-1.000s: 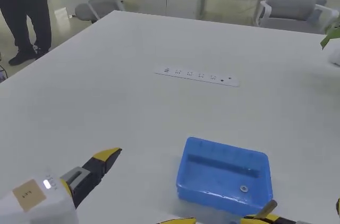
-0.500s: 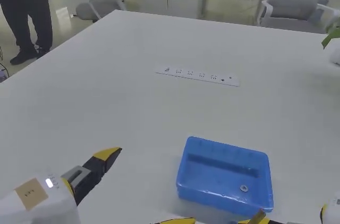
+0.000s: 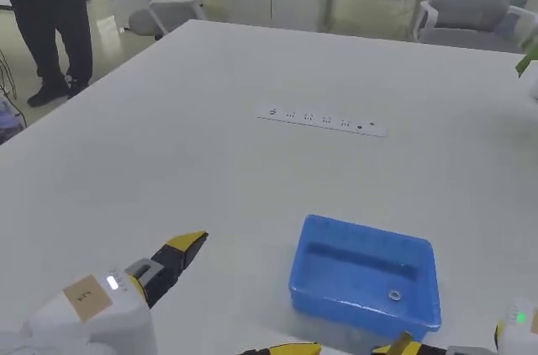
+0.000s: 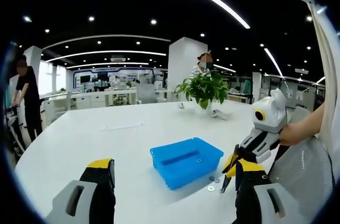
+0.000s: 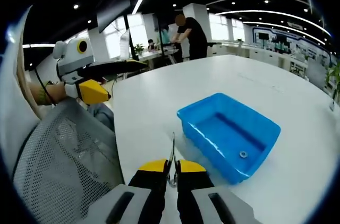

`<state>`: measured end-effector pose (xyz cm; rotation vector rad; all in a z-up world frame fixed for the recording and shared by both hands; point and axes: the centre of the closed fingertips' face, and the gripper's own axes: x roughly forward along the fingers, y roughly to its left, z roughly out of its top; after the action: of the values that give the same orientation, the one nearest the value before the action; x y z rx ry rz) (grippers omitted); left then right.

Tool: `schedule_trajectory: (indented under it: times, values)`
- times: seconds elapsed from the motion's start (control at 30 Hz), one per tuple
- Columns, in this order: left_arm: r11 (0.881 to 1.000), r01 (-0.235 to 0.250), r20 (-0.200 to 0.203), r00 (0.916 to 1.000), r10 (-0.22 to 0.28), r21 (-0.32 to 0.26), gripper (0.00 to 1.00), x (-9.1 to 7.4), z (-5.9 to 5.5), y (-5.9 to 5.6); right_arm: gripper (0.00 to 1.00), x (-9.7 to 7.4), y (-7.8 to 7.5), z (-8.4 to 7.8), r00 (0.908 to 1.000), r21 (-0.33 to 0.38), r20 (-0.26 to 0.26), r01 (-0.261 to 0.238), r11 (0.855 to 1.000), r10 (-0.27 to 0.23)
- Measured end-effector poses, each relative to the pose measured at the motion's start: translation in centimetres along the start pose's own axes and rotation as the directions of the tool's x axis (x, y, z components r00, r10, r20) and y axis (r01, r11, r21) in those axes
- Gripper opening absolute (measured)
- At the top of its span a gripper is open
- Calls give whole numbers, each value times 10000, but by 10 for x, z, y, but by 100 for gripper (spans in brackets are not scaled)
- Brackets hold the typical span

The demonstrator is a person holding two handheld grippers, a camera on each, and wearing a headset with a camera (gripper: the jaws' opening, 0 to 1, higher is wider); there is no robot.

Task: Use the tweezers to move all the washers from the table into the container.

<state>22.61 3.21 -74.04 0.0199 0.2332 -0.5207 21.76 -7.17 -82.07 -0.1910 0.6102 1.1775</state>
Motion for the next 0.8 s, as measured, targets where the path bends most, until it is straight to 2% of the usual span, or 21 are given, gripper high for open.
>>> schedule_trajectory:
  times: [0.23,0.4,0.6,0.7,0.8]
  values:
    - [9999,135,113,9998,-135,-2,96,0,2,-3,3,0,5,-3,10000,8,-37,-26,10000,26]
    - [9996,257,112,9996,-258,101,96,0,2,-6,3,1,18,-5,9990,-1389,-429,-172,9902,113]
    - [9997,236,134,9996,-237,96,96,-1,2,-5,3,4,23,-6,9985,-2094,-532,-16,9778,-97]
    - [9997,224,167,9996,-225,63,95,-1,3,-5,3,6,24,-7,9971,-2559,-750,-70,9667,-126]
    - [9997,231,209,9995,-232,22,95,-1,3,-5,2,8,23,-6,9965,-2458,-828,-68,9693,-140]
